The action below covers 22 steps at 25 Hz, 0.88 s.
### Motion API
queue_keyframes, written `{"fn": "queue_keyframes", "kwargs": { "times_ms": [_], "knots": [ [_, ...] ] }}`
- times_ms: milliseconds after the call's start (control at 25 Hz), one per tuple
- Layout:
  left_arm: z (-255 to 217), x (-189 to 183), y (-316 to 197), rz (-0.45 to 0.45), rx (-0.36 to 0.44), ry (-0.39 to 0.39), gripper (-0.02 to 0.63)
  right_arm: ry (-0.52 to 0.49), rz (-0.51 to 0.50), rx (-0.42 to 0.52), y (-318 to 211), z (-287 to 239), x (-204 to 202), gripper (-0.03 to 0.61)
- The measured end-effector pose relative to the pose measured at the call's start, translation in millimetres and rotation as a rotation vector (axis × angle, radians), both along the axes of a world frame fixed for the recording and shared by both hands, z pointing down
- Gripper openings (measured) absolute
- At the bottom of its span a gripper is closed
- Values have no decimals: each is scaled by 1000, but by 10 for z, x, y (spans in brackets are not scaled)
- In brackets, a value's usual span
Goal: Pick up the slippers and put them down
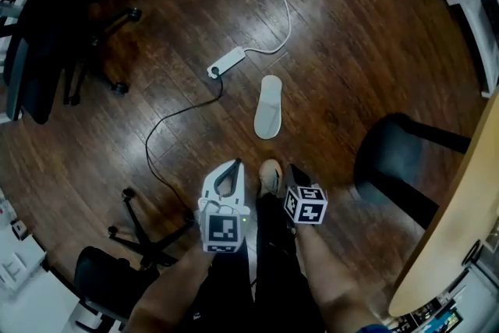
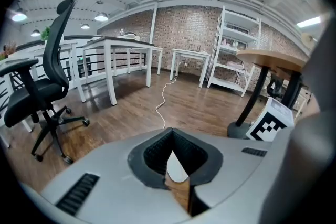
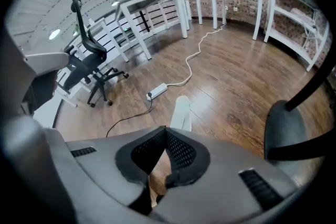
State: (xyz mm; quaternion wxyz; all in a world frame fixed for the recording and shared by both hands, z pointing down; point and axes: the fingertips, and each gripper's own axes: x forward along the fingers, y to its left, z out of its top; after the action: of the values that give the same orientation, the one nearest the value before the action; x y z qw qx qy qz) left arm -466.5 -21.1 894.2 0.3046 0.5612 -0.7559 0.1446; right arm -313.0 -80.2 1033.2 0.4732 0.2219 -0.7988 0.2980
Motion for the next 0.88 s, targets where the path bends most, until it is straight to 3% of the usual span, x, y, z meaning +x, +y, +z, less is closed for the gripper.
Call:
{"fn": "queue_keyframes", "kwargs": {
  "times_ms": [160, 400, 560, 880],
  "knots": [
    [-602, 136, 167, 52, 3, -13, 6, -53, -40, 59, 81, -848, 65, 9],
    [-1619, 228, 373, 112, 9, -57, 6, -152, 5, 154, 126, -2255, -6, 11],
    [-2457, 263, 457, 94, 51, -75, 6, -220, -71, 219, 332, -3235, -35, 11],
    [-3713, 787, 528, 163, 135, -102, 6, -376, -38, 343, 381, -4802, 197, 11]
  ]
}}
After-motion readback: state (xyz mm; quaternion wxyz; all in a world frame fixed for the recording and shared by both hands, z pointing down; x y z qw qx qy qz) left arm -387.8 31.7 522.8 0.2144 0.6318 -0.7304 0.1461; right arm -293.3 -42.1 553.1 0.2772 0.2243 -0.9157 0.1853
